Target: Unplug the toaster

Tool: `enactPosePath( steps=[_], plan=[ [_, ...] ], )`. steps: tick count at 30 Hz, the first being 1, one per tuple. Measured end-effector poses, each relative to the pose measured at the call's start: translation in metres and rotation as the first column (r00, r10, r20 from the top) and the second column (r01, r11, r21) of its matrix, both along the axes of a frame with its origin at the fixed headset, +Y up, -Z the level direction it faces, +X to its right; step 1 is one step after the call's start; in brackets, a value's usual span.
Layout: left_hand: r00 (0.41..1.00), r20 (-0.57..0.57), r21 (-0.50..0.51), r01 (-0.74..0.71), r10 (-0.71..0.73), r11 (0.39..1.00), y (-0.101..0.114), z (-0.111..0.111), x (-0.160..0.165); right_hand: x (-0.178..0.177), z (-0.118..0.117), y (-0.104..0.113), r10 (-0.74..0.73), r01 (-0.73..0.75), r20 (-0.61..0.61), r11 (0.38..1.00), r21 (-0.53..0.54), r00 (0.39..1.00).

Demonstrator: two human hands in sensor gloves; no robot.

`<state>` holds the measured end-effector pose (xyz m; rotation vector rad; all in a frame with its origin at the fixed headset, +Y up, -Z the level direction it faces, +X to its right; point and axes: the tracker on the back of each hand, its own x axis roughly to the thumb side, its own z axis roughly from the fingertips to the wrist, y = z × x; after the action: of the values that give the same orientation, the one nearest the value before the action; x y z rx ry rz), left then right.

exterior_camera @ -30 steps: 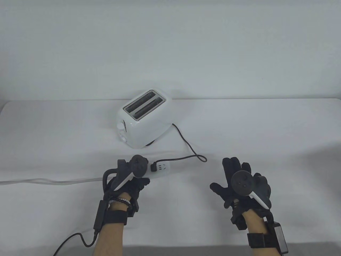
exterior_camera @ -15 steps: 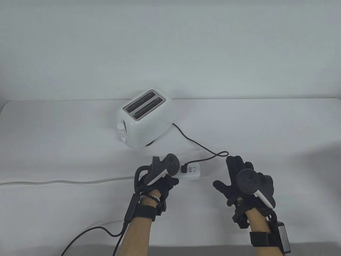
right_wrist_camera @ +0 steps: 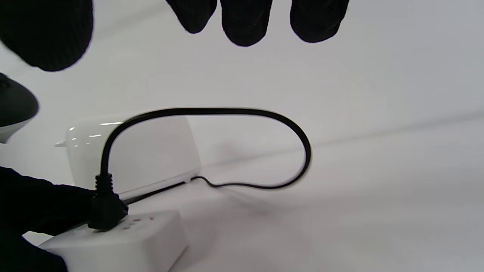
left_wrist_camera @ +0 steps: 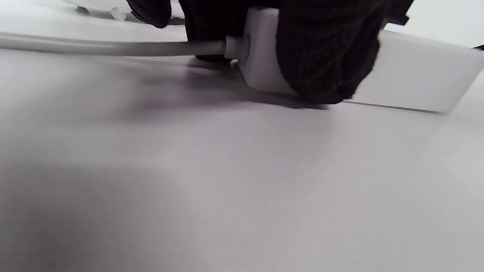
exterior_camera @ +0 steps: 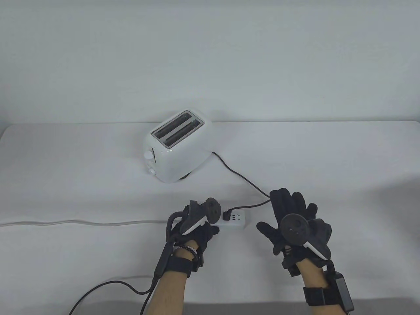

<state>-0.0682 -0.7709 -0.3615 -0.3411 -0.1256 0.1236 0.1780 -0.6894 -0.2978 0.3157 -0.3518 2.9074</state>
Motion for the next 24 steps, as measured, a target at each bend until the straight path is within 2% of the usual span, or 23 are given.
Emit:
enactPosePath(
  steps=[4, 10, 19, 24],
  plan=[
    [1.000, -0.005, 0.010, 0.002, -0.002, 1.000, -0.002, 0.001, -0.001, -0.044, -0.010, 0.015, 0.254, -0.248, -0.058, 0.964, 0.093, 0.966],
    [1.000, -0.010, 0.006, -0.022, 0.022, 1.000, -0.005, 0.002, -0.004, -0.090, -0.040, 0.015, 0.543, -0.540, -0.079, 0.840, 0.061, 0.836],
    [1.000, -0.009, 0.002, -0.028, 0.028, 1.000, -0.004, 0.002, -0.004, -0.120, -0.055, 0.000, 0.652, -0.654, -0.097, 0.756, 0.009, 0.752],
    [1.000, -0.010, 0.001, -0.030, 0.030, 1.000, -0.004, 0.001, -0.004, -0.136, -0.057, 0.001, 0.606, -0.608, -0.136, 0.793, 0.034, 0.784]
  ],
)
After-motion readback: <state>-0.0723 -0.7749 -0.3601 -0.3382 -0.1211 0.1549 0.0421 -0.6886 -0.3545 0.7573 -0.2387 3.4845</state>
